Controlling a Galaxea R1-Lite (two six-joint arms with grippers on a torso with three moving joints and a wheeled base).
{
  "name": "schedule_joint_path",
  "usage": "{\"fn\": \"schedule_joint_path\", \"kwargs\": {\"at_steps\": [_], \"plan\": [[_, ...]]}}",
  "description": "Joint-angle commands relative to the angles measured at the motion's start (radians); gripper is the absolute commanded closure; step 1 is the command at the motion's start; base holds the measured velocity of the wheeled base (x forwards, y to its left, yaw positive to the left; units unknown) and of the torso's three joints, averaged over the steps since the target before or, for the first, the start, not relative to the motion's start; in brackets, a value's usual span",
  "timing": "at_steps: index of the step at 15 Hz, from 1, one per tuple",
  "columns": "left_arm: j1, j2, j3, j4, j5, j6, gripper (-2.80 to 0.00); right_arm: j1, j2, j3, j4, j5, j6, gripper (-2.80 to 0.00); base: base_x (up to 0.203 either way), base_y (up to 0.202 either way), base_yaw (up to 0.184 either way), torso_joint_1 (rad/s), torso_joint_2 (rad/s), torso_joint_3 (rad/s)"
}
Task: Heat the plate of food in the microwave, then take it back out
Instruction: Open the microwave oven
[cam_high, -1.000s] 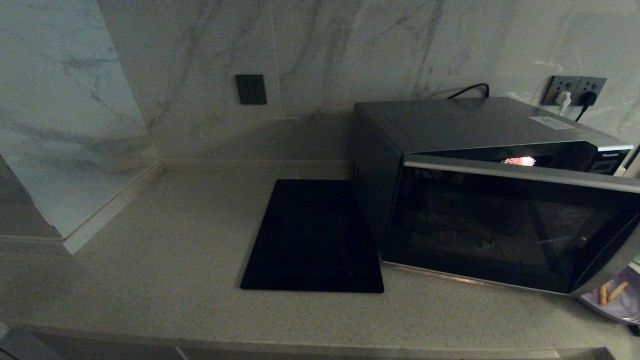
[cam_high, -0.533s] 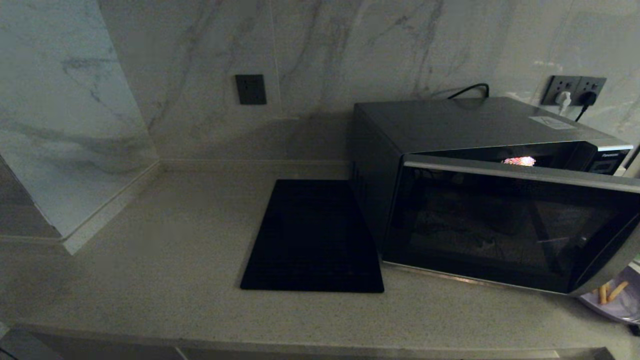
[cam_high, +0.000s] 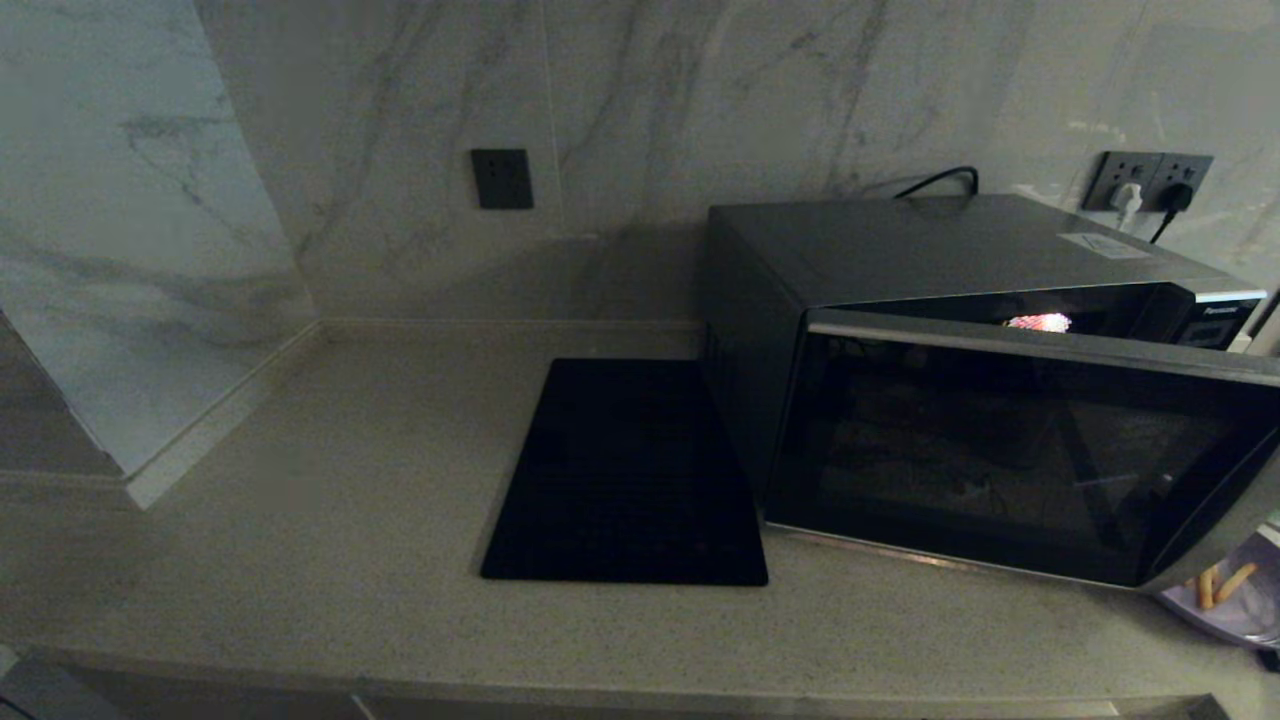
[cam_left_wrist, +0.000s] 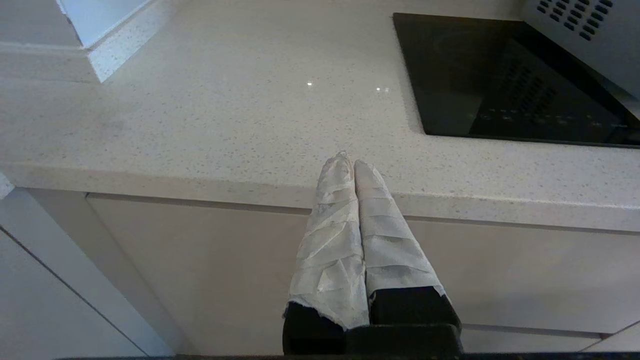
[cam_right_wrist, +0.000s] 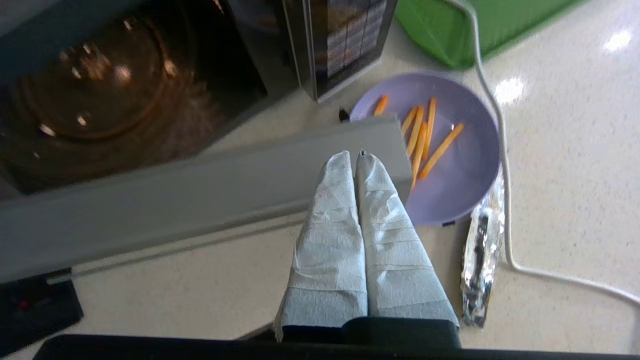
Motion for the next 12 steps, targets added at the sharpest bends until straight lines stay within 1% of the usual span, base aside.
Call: {"fn": "schedule_joint_path", "kwargs": {"at_steps": [1, 7, 10, 12], "plan": [[0.0, -0.002, 0.0, -0.001, 0.0, -0.001, 0.0, -0.001, 0.006, 0.029, 0.004, 0.008, 0.001, 0.0, 0.0, 0.0, 0.0, 0.0, 0.0, 0.0], [0.0, -0.002, 0.0, -0.001, 0.0, -0.001, 0.0, 0.0, 0.019, 0.09, 0.002, 0.058, 0.004, 0.0, 0.0, 0.0, 0.0, 0.0, 0.0, 0.0], [0.0, -0.002, -0.001, -0.001, 0.0, -0.001, 0.0, 0.001, 0.007, 0.1, 0.004, 0.075, 0.046, 0.0, 0.0, 0.0, 0.0, 0.0, 0.0, 0.0], [0.0, -0.002, 0.0, -0.001, 0.0, -0.001, 0.0, 0.0, -0.02, 0.101, 0.005, 0.086, 0.044, 0.0, 0.0, 0.0, 0.0, 0.0, 0.0, 0.0]]}}
